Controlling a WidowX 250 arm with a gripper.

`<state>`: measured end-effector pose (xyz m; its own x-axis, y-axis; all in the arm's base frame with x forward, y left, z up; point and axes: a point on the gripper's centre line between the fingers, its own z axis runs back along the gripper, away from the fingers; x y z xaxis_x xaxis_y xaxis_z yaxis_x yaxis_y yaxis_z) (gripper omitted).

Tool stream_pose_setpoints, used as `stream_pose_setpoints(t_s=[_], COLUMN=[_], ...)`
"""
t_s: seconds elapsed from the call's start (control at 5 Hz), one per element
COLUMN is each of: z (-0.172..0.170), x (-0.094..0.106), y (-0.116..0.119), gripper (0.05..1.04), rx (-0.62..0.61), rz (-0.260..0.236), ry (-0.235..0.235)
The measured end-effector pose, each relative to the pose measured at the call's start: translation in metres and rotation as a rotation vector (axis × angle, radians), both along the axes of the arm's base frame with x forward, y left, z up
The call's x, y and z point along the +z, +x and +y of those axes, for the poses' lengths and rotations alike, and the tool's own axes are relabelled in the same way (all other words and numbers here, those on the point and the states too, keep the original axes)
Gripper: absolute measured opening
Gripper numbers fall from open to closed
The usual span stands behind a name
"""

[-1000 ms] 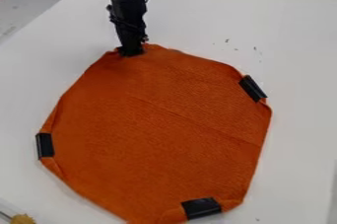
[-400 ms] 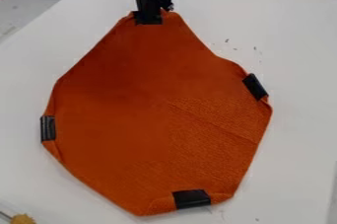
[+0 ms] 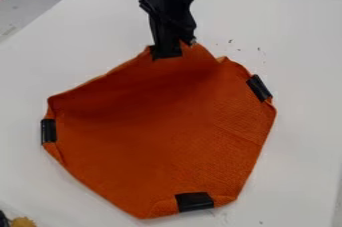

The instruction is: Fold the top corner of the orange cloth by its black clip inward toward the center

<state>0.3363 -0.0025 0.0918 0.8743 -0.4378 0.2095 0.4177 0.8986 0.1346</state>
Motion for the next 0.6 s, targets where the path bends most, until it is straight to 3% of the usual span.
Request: stream_pose_setpoints(t_s=[0.2,0.4,0.6], z=[-0.01,-0.013,-0.012], x=[-0.009,-0.02,-0.029], y=[-0.013,-0.013,-0.011], gripper=[0.062,0.062,0.073], rx=[-0.061,-0.075,-0.065], rz=[-0.003,-0.036,-0.032], ry=[0.014,0.002,-0.012])
